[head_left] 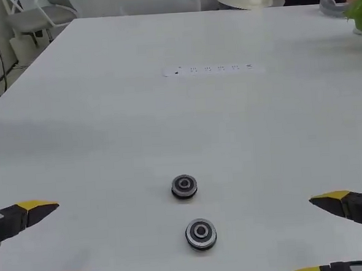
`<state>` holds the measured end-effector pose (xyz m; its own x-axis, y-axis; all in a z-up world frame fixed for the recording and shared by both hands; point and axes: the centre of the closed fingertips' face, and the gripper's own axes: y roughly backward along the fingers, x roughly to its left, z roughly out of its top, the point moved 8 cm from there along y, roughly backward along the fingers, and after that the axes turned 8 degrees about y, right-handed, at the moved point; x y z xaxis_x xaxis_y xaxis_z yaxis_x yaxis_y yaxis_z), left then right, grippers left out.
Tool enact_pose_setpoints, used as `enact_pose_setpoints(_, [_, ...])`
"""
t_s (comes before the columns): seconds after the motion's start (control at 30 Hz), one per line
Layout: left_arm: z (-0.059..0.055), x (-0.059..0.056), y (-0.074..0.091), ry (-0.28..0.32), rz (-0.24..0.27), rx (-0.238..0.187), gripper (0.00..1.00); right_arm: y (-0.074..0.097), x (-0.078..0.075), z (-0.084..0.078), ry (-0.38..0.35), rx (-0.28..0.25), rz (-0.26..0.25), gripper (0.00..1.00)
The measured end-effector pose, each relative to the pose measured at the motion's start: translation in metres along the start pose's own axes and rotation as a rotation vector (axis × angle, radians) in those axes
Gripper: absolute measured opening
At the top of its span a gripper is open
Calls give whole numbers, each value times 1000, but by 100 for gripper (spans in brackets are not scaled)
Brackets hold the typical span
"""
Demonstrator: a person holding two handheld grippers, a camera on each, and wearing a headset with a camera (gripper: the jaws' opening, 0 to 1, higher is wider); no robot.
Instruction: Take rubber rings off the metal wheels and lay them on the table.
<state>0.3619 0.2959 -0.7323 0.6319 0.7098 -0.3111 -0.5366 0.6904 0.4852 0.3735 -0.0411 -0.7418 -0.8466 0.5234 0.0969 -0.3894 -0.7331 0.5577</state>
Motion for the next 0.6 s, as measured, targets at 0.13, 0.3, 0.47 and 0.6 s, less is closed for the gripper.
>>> enact_pose_setpoints(0.13, [10,0,-2,-13,-3,-18,91,1,-4,4,14,-8,-19,90])
enact_pose_setpoints(0.3, [20,-3,-4,-45,-13,-34,90,2,-10,15,34,-32,-32,88])
enact_pose_setpoints(0.47, [36,-7,-5,-97,-19,-61,89,1,-15,34,61,-89,-18,82])
enact_pose_setpoints(0.6, [55,-15,-10,-178,-43,-74,85,-3,-18,50,122,-89,9,74])
